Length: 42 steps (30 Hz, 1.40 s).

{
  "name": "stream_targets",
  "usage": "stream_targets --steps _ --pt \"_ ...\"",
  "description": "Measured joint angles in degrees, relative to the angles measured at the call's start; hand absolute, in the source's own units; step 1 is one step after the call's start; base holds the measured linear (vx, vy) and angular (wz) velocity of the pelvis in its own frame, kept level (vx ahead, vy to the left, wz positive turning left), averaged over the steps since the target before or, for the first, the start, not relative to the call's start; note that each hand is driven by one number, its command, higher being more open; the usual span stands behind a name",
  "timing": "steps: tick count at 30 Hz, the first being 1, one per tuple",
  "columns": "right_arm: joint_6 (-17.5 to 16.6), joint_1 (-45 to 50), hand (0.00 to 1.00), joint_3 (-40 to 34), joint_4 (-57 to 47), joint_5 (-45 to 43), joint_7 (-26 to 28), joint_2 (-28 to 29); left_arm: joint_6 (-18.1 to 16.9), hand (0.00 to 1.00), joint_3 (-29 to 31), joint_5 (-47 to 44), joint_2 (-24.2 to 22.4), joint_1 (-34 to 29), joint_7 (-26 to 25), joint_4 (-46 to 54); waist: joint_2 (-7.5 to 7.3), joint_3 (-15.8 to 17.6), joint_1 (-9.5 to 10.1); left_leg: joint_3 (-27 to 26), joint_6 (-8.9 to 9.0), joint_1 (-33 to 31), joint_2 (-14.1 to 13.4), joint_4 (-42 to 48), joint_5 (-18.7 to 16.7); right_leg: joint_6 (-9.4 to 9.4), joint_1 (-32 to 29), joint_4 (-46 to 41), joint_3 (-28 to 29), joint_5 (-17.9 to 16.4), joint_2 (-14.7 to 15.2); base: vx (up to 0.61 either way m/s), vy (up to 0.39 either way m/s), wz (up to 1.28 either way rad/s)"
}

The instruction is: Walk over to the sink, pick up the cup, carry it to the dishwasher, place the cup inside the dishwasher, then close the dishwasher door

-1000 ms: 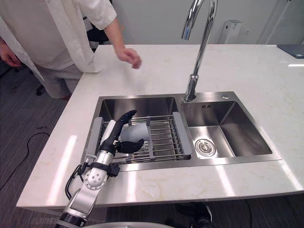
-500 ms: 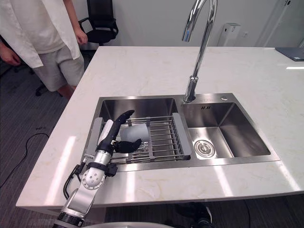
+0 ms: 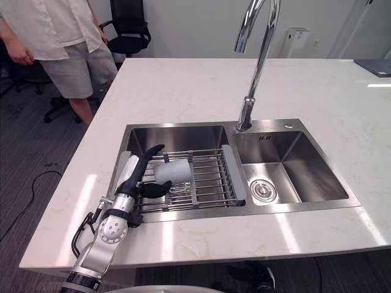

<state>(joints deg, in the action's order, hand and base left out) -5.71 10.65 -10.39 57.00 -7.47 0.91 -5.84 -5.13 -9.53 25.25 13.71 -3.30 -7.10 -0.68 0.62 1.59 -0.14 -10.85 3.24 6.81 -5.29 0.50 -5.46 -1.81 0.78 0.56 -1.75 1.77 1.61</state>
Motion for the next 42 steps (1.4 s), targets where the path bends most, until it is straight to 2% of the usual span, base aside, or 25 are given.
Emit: stream_targets --steps 20,34,35,42 --pt "0.01 1.52 0.90 0.45 0.84 0.90 0.38 -0.70 -0.06 0.90 -1.24 9.07 2.80 3.99 2.65 -3.46 0.19 0.15 -1.55 -0.44 -0.28 -0.27 0.50 -0.18 0.04 -0.10 0.24 2.05 0.74 1.38 0.32 -0.01 0.001 -0.02" --pt "-0.01 1.27 0.90 0.74 1.03 0.91 1.09 -0.97 -0.87 0.90 -5.65 13.02 8.56 11.19 4.22 -8.14 0.37 0.96 -2.38 -0.43 -0.29 -0.24 0.61 -0.39 0.03 -0.06 0.35 2.59 0.96 1.58 0.31 0.00 0.000 0.00" --pt "0.00 1.22 0.90 0.79 1.11 0.91 1.15 -1.00 -1.13 0.30 -6.05 13.02 9.21 12.16 4.68 -8.86 0.37 1.00 -2.43 -0.44 -0.30 -0.23 0.62 -0.39 0.03 -0.05 0.35 2.59 1.00 1.58 0.31 -0.03 -0.012 -0.01" --pt "-0.01 1.01 0.90 1.30 1.12 0.91 1.34 -1.61 -1.71 0.30 -8.78 12.91 14.14 17.57 7.29 -11.20 0.76 1.59 -2.90 -0.47 -0.32 -0.14 0.68 -0.39 0.01 -0.06 0.35 2.63 1.25 1.65 0.30 0.00 -0.001 0.00"
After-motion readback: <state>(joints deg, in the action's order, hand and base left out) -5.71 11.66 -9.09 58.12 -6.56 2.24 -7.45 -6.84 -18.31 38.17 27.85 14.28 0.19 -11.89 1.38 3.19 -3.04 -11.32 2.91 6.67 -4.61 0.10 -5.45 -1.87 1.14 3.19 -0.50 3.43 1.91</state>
